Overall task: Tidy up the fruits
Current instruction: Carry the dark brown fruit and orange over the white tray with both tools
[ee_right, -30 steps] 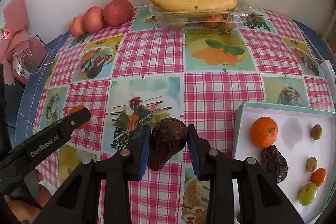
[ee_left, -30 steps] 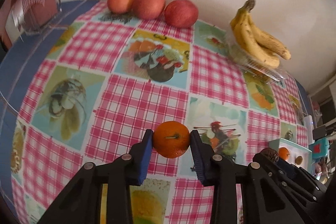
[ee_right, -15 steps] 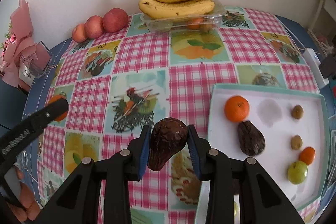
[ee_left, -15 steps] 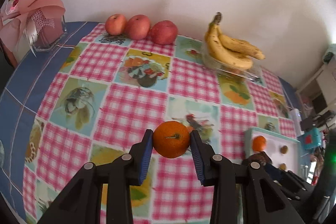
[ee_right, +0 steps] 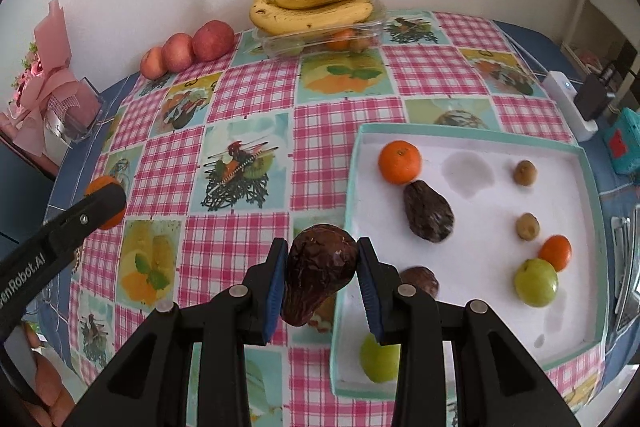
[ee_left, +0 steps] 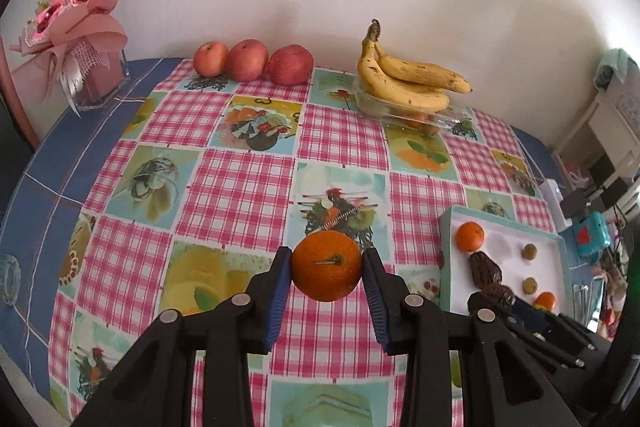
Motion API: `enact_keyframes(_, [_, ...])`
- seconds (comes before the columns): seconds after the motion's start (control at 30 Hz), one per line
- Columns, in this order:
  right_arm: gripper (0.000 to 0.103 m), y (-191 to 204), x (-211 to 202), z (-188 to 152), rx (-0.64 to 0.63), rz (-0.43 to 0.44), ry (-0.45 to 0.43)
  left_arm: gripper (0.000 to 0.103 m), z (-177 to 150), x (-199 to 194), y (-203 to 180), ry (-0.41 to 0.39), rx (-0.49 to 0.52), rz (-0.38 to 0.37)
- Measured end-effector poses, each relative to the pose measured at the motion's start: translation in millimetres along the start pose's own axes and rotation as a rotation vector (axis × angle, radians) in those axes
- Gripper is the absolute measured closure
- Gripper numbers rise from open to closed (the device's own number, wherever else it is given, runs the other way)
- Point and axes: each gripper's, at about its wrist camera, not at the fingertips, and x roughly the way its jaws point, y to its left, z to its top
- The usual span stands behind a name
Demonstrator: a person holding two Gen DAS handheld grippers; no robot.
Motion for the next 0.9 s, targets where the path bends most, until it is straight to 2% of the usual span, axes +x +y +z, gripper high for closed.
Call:
enact_keyframes(0.47, [0.067,-40,-16,1,0.057,-0.013,-0.033,0.065,-10,3,-48,0.019,0.108,-0.011])
enact_keyframes(0.77, [0.067,-103,-32,6,0.183,-0.088,-0.068,0.065,-21,15,-95,0.052,0.214,-0.048])
enact_keyframes(0.9, [0.067,-128,-41,5,0.242,-0.102,-0.085,0.065,-28,22,-117,0.066,0.26,-0.091])
